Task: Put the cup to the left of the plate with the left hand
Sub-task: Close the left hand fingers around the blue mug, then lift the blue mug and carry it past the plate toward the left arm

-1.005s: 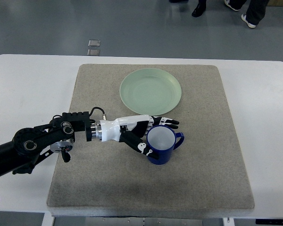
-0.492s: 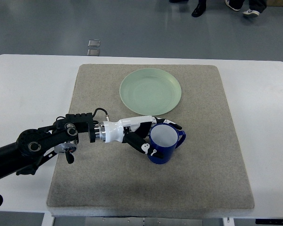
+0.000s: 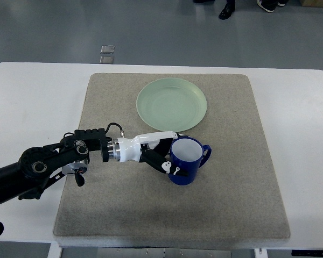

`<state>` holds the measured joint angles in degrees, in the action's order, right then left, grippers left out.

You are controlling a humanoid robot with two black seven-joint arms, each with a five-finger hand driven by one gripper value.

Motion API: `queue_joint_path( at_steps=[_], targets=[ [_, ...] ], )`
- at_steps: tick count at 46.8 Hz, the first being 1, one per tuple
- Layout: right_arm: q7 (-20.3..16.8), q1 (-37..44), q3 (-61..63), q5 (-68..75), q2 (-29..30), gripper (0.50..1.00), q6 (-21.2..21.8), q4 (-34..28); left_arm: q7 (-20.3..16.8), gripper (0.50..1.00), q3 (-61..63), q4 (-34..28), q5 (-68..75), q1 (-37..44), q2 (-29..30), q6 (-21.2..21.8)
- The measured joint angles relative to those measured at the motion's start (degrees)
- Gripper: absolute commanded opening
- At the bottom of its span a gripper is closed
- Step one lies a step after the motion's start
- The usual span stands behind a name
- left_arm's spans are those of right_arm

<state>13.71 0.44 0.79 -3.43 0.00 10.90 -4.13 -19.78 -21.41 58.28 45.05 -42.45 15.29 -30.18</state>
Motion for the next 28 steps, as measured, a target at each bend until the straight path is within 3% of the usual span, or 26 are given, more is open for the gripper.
queue_joint_path(
  at_steps=[28],
  targets=[
    [0.0, 0.0, 0.0, 0.0, 0.0, 0.932, 0.0, 0.0, -0.2, 0.707, -7.9, -0.1, -1.1, 0.2, 0.1, 7.9]
  ],
)
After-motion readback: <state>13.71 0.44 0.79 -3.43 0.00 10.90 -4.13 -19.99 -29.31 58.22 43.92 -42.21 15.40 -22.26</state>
